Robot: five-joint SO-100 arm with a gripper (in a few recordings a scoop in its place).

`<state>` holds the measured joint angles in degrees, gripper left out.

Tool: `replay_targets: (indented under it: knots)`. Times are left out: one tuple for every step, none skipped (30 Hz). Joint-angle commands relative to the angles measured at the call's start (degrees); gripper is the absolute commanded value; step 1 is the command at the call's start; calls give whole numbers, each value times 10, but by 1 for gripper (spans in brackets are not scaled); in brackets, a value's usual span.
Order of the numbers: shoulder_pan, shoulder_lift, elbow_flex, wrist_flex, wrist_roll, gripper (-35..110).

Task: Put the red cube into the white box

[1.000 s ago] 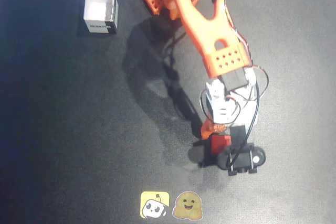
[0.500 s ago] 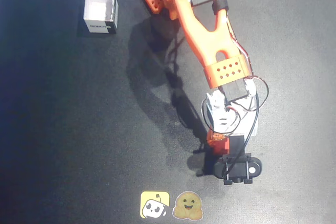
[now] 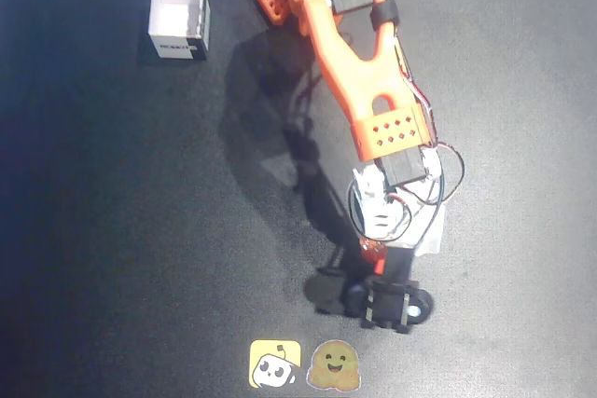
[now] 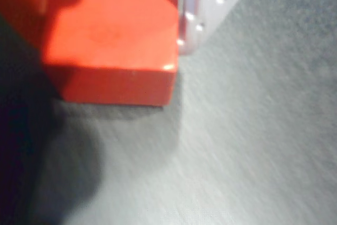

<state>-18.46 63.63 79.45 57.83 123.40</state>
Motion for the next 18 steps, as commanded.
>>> replay_targets:
  knots:
    - [26, 109, 40, 4, 52, 0]
    - [38, 141, 63, 4, 66, 0]
    - [50, 172, 89, 11, 76, 0]
    - [67, 207, 118, 15, 77, 0]
    - [85, 242, 144, 26, 81, 0]
    - [105, 279, 173, 36, 81, 0]
    - [128, 316, 202, 45, 81, 0]
    - [153, 353, 229, 59, 81, 0]
    - [179, 389, 254, 74, 79, 0]
    - [209, 424, 276, 91, 71, 0]
    - [242, 458, 297, 107, 59, 0]
    - [275, 488, 312, 127, 47, 0]
    - [310, 514, 323, 148, 36, 0]
    - [345, 534, 330, 171, 23, 0]
    - [378, 551, 331, 197, 11, 0]
    - [414, 562, 329, 222, -7, 0]
    - [453, 570, 326, 247, -31, 0]
    - [491, 577, 324, 267, -53, 0]
